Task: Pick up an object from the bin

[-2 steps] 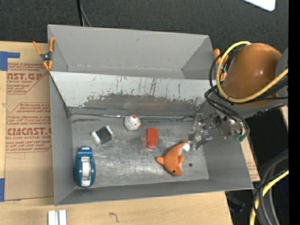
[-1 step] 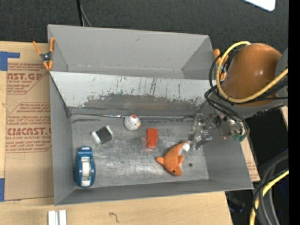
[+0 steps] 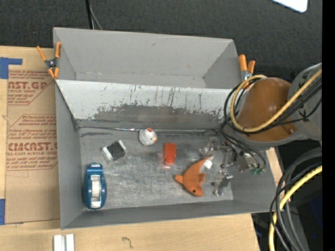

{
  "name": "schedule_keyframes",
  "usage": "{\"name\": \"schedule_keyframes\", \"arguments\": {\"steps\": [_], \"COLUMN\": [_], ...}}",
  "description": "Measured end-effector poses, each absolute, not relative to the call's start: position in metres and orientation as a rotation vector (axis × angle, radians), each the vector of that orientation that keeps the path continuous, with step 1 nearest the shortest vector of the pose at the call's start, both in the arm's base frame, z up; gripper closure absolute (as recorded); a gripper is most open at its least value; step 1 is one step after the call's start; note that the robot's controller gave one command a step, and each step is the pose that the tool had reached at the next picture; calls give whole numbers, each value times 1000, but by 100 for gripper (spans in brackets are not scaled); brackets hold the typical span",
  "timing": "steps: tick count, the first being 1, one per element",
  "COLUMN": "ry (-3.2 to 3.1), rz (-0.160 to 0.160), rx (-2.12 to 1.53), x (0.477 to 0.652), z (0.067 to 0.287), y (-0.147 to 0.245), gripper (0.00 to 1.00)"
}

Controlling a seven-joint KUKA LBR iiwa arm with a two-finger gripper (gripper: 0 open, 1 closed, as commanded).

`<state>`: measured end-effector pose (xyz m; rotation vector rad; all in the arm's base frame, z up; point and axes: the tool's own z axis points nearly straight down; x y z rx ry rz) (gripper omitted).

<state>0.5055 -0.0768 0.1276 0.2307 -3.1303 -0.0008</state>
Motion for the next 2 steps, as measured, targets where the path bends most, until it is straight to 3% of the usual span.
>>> {"name": "schedule_keyframes", "arguments": {"steps": [1, 2], "ry": [-3133, -2984], "rz": [0, -2], "rx": [231, 995], "x": [507, 493], "z": [129, 71], "y": [-77, -57], "gripper": [0, 100]}}
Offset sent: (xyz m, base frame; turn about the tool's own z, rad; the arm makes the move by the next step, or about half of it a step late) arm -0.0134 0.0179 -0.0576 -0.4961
